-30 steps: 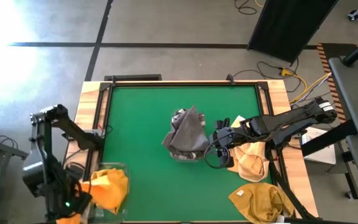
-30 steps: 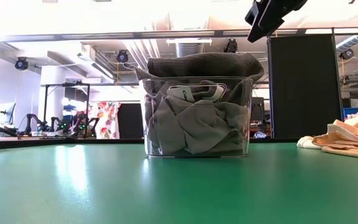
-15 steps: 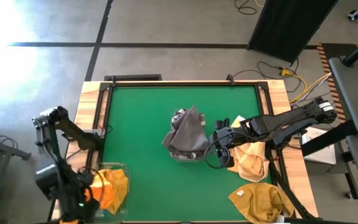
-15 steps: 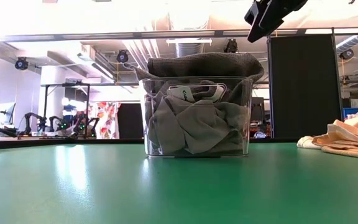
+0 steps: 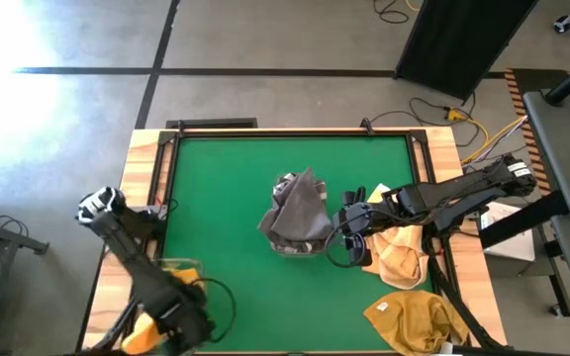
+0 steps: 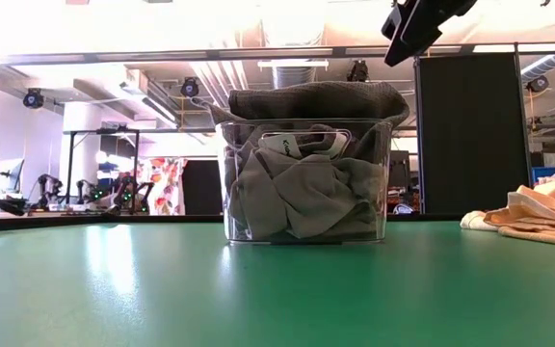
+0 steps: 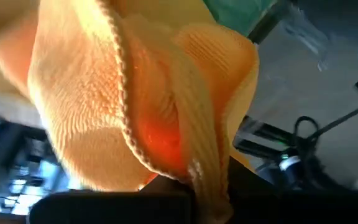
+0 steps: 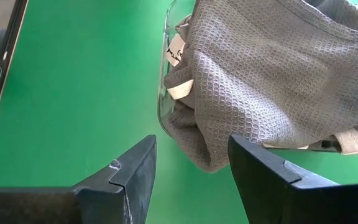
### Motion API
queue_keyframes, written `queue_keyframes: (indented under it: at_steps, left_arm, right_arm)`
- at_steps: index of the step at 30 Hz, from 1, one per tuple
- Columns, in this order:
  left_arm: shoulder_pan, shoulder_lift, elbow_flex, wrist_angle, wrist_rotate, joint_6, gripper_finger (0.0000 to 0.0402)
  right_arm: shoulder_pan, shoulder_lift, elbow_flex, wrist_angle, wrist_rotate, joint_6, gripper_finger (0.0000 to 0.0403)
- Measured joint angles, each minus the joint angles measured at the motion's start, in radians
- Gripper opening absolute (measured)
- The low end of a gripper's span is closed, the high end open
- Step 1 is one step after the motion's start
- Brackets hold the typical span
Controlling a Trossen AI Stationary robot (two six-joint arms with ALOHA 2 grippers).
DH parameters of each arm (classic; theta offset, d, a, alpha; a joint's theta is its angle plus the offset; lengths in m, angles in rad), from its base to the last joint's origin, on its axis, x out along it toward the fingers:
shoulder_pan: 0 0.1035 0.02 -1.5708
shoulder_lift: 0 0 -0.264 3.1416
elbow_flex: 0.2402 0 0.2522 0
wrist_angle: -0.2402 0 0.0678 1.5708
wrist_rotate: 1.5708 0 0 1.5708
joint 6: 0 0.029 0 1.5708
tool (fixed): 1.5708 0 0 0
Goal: Sort towels by color in basket
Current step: Put the top yellow towel into the bottom transparent bin
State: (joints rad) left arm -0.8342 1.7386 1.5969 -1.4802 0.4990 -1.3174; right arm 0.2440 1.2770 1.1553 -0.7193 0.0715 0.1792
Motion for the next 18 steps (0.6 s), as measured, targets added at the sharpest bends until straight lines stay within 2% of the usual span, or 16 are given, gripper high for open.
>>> queue_keyframes:
  at_steps: [5, 9, 14, 18]
  left_arm:
    - [0.055, 0.056, -0.084, 0.006, 0.087, 0.292, 0.0]
    - [0.069, 0.068, -0.159, 0.061, 0.087, 0.414, 0.0]
    - [0.078, -0.003, -0.271, 0.174, -0.033, 0.393, 0.0]
    - [0.089, -0.116, -0.388, 0.215, -0.161, 0.215, 0.0]
  right_arm:
    - [0.0, 0.0, 0.0, -0.001, 0.0, 0.004, 0.0192]
    - [0.0, 0.0, 0.0, -0.001, 0.0, 0.003, 0.0192]
    - [0.0, 0.0, 0.0, -0.002, 0.0, 0.003, 0.0192]
    - [0.0, 0.0, 0.0, -0.002, 0.0, 0.003, 0.0192]
